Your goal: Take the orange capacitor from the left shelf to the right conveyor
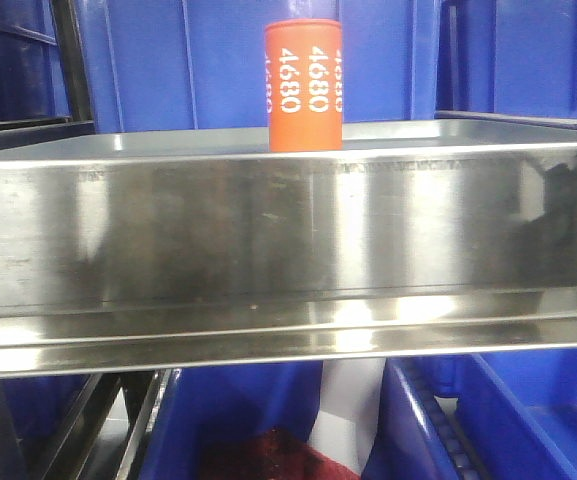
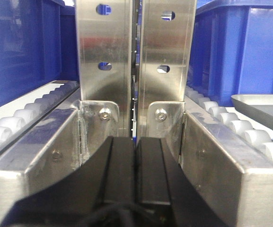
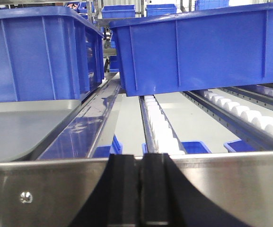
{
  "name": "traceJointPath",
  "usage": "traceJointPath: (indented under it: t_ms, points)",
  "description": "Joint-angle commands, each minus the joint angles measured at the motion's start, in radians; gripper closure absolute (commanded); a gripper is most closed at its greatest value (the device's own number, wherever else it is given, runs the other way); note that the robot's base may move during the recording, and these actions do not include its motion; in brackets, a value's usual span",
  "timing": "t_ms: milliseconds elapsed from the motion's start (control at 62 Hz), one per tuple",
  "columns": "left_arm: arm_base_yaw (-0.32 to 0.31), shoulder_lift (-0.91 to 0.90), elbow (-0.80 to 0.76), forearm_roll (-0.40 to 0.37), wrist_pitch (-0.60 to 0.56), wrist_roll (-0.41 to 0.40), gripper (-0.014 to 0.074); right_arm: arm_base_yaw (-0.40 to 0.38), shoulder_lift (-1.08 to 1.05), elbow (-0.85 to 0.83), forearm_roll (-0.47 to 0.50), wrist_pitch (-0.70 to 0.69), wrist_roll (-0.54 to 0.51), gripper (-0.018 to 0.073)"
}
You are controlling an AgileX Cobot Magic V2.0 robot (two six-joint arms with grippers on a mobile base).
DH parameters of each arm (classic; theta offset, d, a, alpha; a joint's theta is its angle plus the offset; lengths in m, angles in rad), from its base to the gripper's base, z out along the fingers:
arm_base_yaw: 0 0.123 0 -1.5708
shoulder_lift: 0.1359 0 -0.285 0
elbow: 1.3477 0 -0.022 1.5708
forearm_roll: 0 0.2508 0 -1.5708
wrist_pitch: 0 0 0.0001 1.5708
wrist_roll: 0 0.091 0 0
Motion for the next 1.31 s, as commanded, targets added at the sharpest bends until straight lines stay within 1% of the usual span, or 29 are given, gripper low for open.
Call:
traceJointPath:
  t_ms: [0, 274, 452, 597, 661, 758, 839, 903, 952, 1065, 1113, 1194, 1242, 1290]
  points:
    - [-0.002, -0.007, 0.022, -0.002, -0.091, -0.007, 0.0722, 0.000, -0.020, -0.021, 0.000, -0.086, -0.007, 0.0507]
    - [-0.002, -0.007, 0.022, -0.002, -0.091, -0.007, 0.0722, 0.000, -0.020, -0.021, 0.000, -0.087, -0.007, 0.0507]
    - [-0.002, -0.007, 0.022, -0.002, -0.091, -0.007, 0.0722, 0.000, -0.020, -0.021, 0.000, -0.119, -0.007, 0.0507]
    - [-0.002, -0.007, 0.022, -0.002, -0.091, -0.007, 0.0722, 0.000, -0.020, -0.021, 0.000, -0.213, -0.007, 0.0507]
    - [-0.002, -0.007, 0.022, -0.002, -0.091, -0.007, 0.0722, 0.000, -0.020, -0.021, 0.006, -0.291, -0.003, 0.0507]
    - [-0.002, -0.007, 0.022, -0.002, -0.091, -0.007, 0.0722, 0.000, -0.020, -0.026, 0.033, -0.398, 0.030, 0.0507]
    - [-0.002, -0.007, 0.022, -0.002, -0.091, -0.007, 0.0722, 0.000, -0.020, -0.056, 0.034, -0.422, 0.057, 0.0507]
    - [-0.002, -0.007, 0.022, -0.002, -0.091, -0.007, 0.0722, 0.000, -0.020, -0.119, 0.025, -0.385, 0.068, 0.0507]
    - [-0.002, -0.007, 0.022, -0.002, -0.091, -0.007, 0.0722, 0.000, -0.016, -0.180, 0.000, -0.320, 0.068, 0.0507]
    - [-0.002, -0.007, 0.022, -0.002, -0.091, -0.007, 0.0722, 0.000, 0.031, -0.361, -0.037, -0.114, 0.068, 0.0504]
    - [-0.002, -0.007, 0.022, -0.002, -0.091, -0.007, 0.0722, 0.000, 0.077, -0.450, -0.036, -0.025, 0.068, 0.0480]
    - [-0.002, -0.007, 0.022, -0.002, -0.091, -0.007, 0.0722, 0.000, 0.178, -0.588, -0.014, 0.097, 0.068, 0.0389]
    - [-0.002, -0.007, 0.022, -0.002, -0.091, -0.007, 0.0722, 0.001, 0.241, -0.670, 0.011, 0.137, 0.068, 0.0304]
    - [-0.002, -0.007, 0.022, -0.002, -0.091, -0.007, 0.0722, 0.004, 0.305, -0.746, 0.034, 0.167, 0.067, 0.0197]
